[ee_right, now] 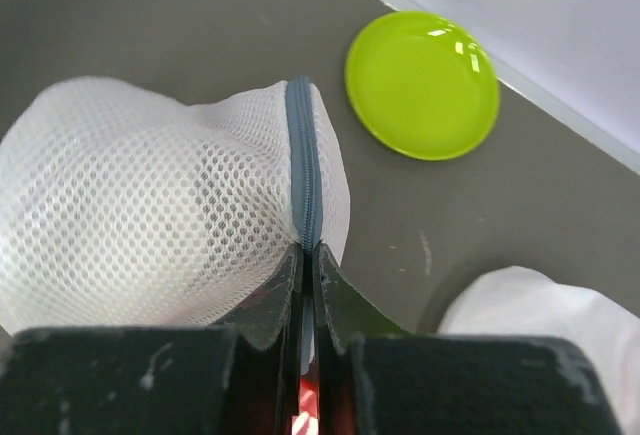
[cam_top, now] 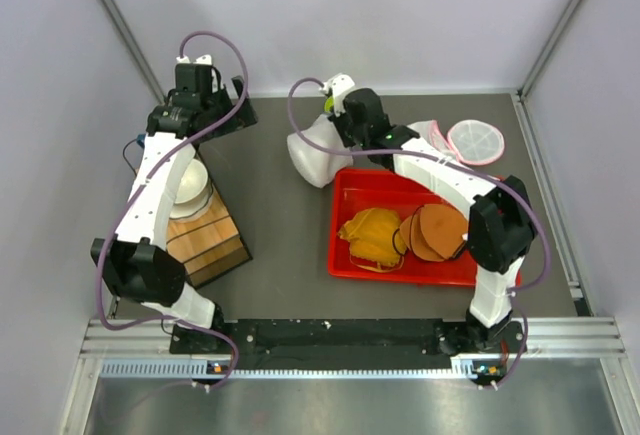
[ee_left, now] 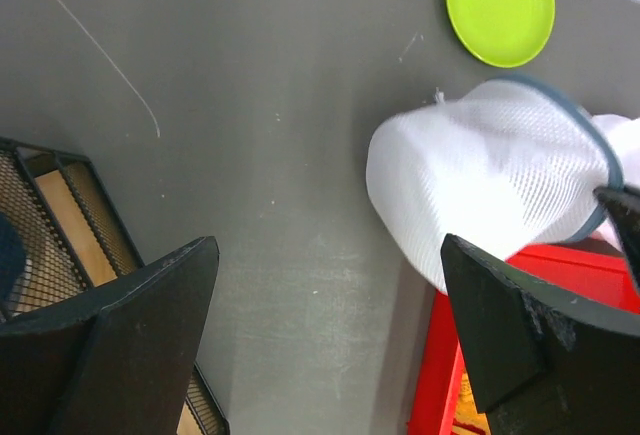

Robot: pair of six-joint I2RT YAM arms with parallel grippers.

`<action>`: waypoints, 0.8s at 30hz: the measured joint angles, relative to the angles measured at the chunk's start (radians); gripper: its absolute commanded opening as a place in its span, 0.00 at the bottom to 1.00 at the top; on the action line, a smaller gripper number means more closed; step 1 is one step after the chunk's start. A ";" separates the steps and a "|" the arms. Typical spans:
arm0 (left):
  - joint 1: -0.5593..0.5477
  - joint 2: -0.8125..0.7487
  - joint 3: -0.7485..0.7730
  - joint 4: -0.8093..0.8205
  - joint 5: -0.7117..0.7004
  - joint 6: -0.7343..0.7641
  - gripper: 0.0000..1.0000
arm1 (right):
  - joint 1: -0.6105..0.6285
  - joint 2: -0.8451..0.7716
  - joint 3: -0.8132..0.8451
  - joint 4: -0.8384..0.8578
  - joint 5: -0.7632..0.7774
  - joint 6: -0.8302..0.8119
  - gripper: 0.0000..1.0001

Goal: Unzip the laundry bag and remove the bra

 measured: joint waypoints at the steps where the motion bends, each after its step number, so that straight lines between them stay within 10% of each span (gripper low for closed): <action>1: -0.002 0.000 0.000 -0.002 0.006 0.000 0.99 | -0.015 0.000 0.003 -0.005 0.002 -0.001 0.00; 14: -0.010 0.000 0.000 0.001 0.066 0.001 0.99 | -0.130 -0.013 0.087 -0.050 0.194 -0.053 0.00; 15: -0.010 0.000 0.000 0.000 0.060 0.006 0.99 | -0.116 -0.013 0.094 -0.053 0.204 -0.048 0.04; 17: -0.010 0.000 0.000 -0.006 0.042 0.018 0.99 | -0.076 0.000 0.117 -0.062 0.190 -0.022 0.63; 18: -0.008 0.000 0.000 -0.008 0.039 0.021 0.99 | -0.057 0.012 0.135 -0.068 0.162 0.008 0.74; 24: 0.004 0.000 0.001 -0.016 0.043 0.023 0.99 | 0.064 0.114 0.241 -0.079 -0.092 0.155 0.84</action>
